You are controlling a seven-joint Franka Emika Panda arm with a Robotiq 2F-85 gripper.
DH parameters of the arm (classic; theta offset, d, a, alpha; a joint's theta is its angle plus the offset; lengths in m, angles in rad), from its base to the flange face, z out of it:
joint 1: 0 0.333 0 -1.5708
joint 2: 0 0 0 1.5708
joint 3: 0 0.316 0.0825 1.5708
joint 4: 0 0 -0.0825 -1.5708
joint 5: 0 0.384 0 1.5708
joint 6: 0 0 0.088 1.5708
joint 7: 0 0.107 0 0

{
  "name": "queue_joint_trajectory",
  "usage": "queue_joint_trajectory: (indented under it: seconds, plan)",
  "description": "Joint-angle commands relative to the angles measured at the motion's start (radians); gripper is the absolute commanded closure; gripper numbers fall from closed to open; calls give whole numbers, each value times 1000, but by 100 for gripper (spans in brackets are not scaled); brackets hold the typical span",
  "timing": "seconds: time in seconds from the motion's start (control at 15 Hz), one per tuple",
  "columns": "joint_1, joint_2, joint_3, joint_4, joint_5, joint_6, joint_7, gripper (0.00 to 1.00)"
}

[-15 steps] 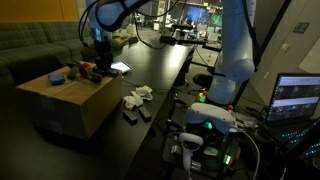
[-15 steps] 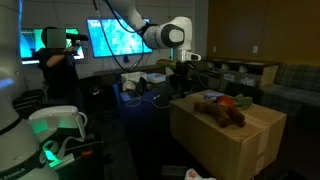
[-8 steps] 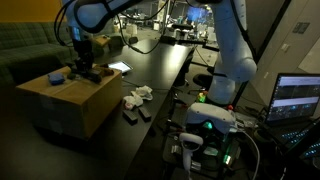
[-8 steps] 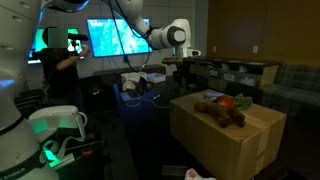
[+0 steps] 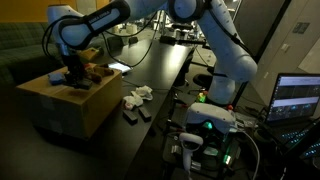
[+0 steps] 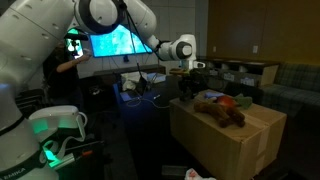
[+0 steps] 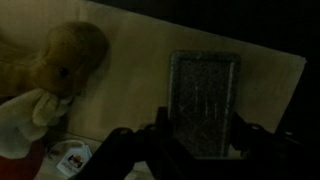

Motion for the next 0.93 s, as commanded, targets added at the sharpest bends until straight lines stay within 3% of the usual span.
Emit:
queue_joint_trajectory:
  seconds: [0.0, 0.07, 0.13, 0.2, 0.4, 0.67, 0.87]
  plan:
    - [19, 102, -14, 163, -9, -80, -14, 67]
    - [18, 110, -15, 179, -9, -91, -17, 61]
    - [19, 124, -15, 197, -7, -98, -18, 34]
    - [19, 131, -15, 207, -6, -100, -20, 18]
    - [11, 121, -11, 216, 0, -107, -36, 1]
    - [-34, 9, 11, 117, 37, -118, -86, 0]
    - [-84, -137, 11, -31, 73, -132, -104, 0]
